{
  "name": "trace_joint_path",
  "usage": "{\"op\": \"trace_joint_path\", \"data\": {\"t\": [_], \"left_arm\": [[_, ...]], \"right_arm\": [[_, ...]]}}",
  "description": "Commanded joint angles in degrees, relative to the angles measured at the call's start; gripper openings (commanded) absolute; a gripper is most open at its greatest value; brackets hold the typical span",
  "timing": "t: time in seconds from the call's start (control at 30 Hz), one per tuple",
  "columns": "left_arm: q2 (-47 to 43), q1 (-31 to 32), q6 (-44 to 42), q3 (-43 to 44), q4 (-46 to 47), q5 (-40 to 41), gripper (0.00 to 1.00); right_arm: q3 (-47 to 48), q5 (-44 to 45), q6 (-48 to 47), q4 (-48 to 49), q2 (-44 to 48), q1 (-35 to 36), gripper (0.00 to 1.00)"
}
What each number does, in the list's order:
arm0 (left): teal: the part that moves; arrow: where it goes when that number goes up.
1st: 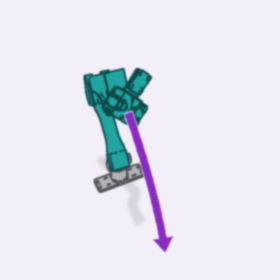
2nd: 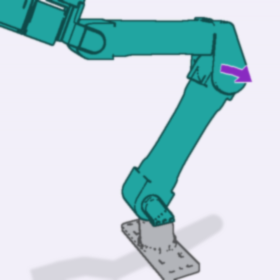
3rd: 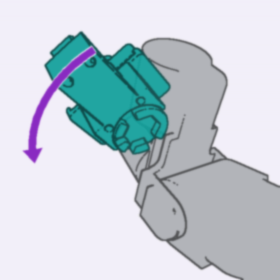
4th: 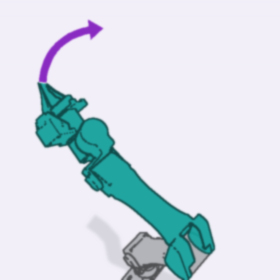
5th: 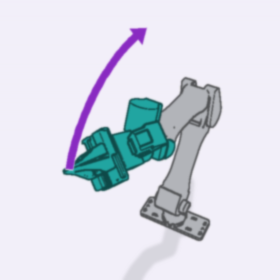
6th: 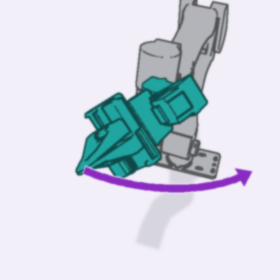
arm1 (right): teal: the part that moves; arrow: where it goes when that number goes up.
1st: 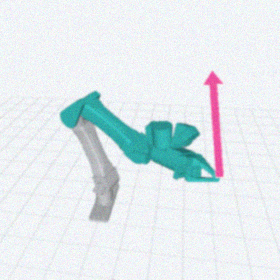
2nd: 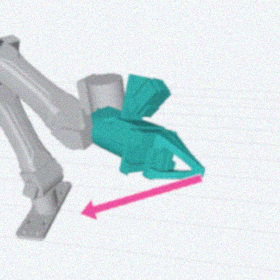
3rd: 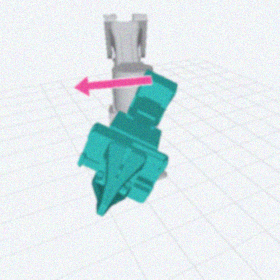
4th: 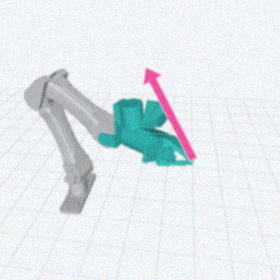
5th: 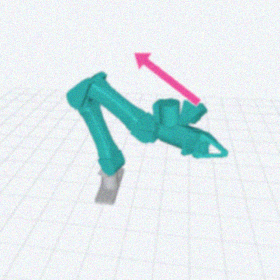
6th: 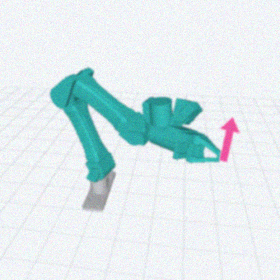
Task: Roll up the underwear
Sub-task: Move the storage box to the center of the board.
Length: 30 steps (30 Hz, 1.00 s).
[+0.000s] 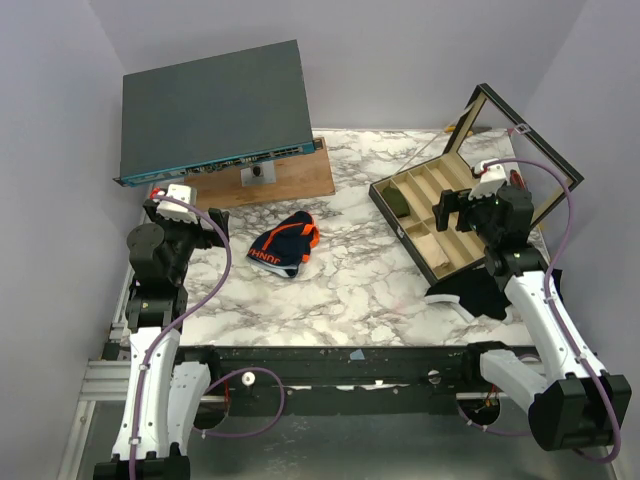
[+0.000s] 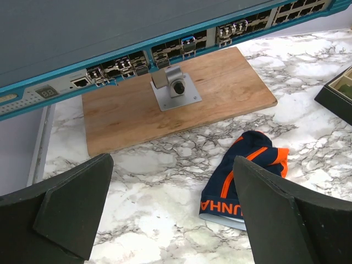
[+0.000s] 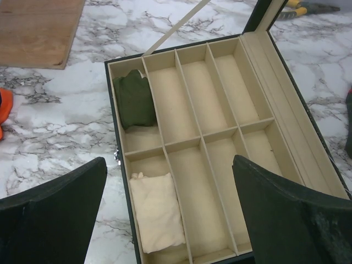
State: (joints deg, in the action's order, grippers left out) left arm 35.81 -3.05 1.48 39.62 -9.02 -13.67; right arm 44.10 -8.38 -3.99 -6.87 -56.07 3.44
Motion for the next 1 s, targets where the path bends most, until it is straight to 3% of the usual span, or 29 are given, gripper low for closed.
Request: {"op": "trace_joint_path", "data": {"t": [0.0,0.6,0.97], "left_arm": [[-0.75,-0.51,0.63,-0.59,1.21,1.19,0.99],[-1.64,-0.47,-0.85,0.36,-0.72,0.66,0.98],[-1.82,-0.49,-2.71,2.6,-4.74,-1.32,0.99]], "right_arm": [[-0.79,-0.18,-0.94,1.23,1.07,0.16,1.0],[0.29,-1.86,-3.23,-3.36,1.47,0.24,1.0],[0.48,7.2,-10.38,-11.4,-2.4,0.25,1.0]]}}
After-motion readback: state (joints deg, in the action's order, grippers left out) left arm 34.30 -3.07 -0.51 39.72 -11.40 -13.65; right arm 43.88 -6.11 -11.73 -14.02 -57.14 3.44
